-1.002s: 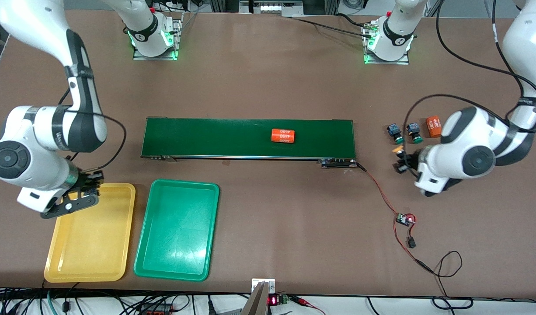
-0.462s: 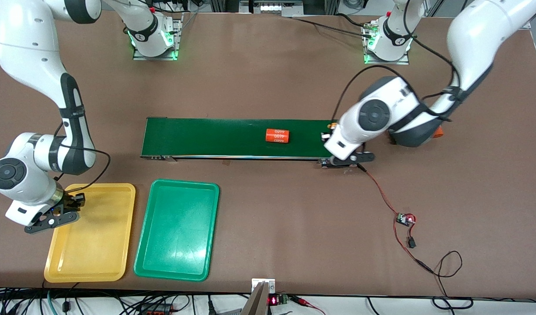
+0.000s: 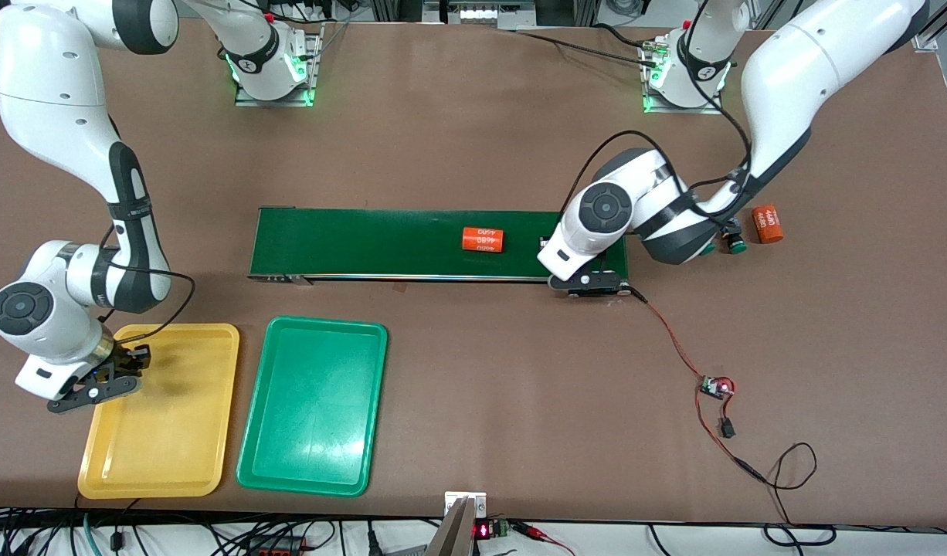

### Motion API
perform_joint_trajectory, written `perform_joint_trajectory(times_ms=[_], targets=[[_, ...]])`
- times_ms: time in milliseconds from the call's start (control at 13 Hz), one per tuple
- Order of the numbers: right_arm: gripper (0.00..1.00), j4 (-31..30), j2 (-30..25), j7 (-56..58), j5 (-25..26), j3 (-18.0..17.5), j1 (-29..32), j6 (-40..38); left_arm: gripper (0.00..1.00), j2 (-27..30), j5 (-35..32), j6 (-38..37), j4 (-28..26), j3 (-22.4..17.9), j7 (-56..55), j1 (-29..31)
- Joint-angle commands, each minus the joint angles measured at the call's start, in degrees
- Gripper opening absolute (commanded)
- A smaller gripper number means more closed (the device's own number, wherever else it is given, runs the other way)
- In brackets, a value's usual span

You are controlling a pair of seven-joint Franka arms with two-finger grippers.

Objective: Sort buttons by color to trays

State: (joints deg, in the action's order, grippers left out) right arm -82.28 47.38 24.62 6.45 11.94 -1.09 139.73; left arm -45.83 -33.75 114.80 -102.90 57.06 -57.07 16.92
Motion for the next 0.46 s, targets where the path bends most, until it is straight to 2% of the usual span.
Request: perform_joint_trajectory(times_ms=[0,231,308,385], targets=[[0.04,0.54,1.05,0.07,-5.02,-0.51,-0.58,1.16,1.0,1.0,-1.23,0.08,0.41,-0.46,0.64,0.47],[0.05,0.37,1.58,-2.2,-6.8,-0.51,-1.81,1.16,1.0,2.84,-0.45,-6.14,4.0,0.85,0.03,0.57],[0.1,0.37,1.75,-2.3,-6.8,-0.51,-1.9,1.24,1.0,3.28,-0.36,-10.17,6.11,1.21,-0.32,0.57],[0.23,0.37,1.84,-2.3,-6.63,-0.51,-1.9,1.5,1.0,3.46,-0.35,-15.6,8.92,1.3,-0.24,0.57]])
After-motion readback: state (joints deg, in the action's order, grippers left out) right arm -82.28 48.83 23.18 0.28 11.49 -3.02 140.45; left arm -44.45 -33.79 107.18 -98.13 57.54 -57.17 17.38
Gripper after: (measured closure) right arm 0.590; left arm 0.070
